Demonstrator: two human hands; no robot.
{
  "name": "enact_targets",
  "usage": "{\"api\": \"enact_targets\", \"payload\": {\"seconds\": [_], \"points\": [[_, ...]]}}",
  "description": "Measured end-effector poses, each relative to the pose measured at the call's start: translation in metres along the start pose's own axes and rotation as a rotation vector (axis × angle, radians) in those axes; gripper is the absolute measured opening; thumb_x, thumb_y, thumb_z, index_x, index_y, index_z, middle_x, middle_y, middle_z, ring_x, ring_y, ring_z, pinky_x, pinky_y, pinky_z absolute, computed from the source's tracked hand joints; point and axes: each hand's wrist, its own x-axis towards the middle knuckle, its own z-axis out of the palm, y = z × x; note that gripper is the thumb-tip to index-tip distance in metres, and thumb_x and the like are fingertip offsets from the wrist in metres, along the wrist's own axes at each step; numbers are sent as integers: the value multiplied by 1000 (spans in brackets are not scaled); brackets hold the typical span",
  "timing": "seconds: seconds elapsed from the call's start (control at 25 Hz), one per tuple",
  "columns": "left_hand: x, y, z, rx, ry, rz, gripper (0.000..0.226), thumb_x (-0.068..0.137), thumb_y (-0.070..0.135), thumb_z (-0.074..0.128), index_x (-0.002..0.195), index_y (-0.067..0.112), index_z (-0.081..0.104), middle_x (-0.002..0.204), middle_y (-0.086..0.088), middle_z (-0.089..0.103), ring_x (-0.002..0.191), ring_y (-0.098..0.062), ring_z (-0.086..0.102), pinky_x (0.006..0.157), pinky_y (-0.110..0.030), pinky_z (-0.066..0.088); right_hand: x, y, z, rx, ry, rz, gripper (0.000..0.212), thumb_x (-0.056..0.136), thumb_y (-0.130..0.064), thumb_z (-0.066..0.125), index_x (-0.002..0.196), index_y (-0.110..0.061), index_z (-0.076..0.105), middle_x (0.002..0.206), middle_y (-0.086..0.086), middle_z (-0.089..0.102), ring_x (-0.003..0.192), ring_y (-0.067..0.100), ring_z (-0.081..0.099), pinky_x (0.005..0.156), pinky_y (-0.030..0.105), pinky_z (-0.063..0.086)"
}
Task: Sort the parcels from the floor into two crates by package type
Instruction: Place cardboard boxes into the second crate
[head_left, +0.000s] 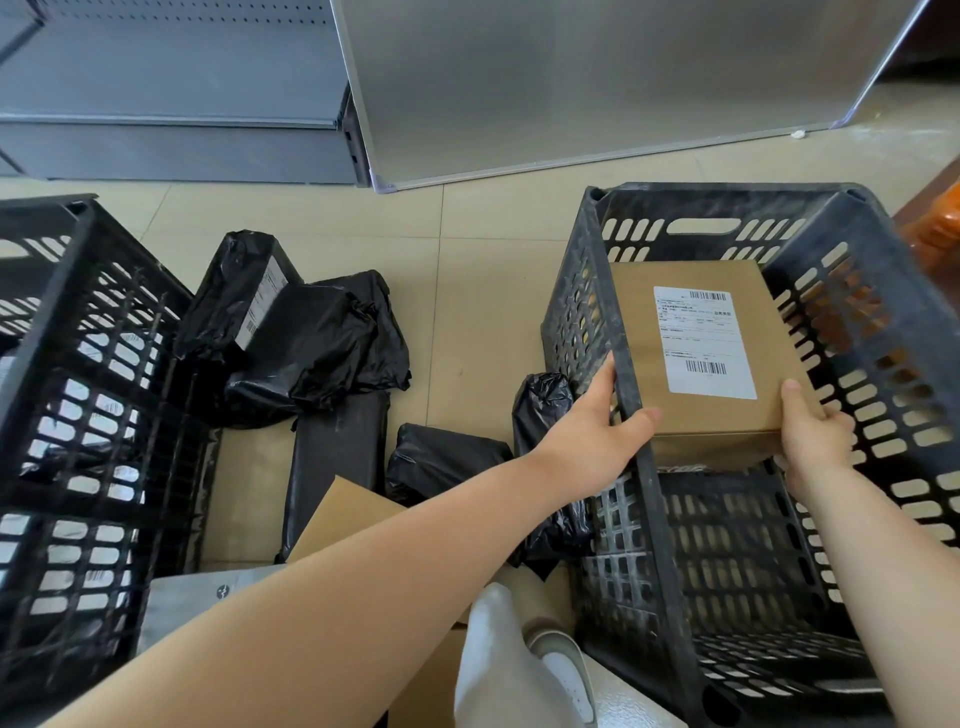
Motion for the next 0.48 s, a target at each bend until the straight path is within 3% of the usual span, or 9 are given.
{"api": "enact_targets", "payload": {"seconds": [0.12, 0.24, 0.4, 0.48], "points": [[-1, 1, 0, -18, -11, 7, 68, 102, 39, 47, 154, 50, 4, 92, 11, 62, 55, -6, 44, 56, -20, 41, 5, -2, -4, -52, -14, 68, 84, 91, -60, 57, 154, -13, 27, 153, 11, 39, 135, 35, 43, 107, 52, 44], [-1, 4, -2, -37, -19, 6, 69, 102, 40, 49, 154, 50, 4, 137, 21, 51, 83, -12, 57, 65, -17, 45, -1, -10, -1, -203, 70, 64, 79, 94, -58, 52, 153, -11, 28, 155, 15, 37, 138, 38, 39, 111, 51, 38], [-5, 5, -15, 111, -26, -60, 83, 97, 55, 50, 157, 40, -6, 160, 6, 28, 92, -6, 51, 73, -23, 41, -23, -21, 14, -260, 216, -79, 75, 95, -53, 52, 152, -9, 33, 153, 20, 40, 141, 40, 37, 113, 52, 33], [-7, 4, -31, 178, 8, -79, 83, 95, 61, 47, 158, 38, -3, 163, 1, 25, 102, -5, 56, 90, -28, 42, -32, -31, 22, -263, 202, -118, 73, 95, -50, 53, 151, -8, 35, 152, 21, 41, 141, 40, 35, 113, 51, 32]]}}
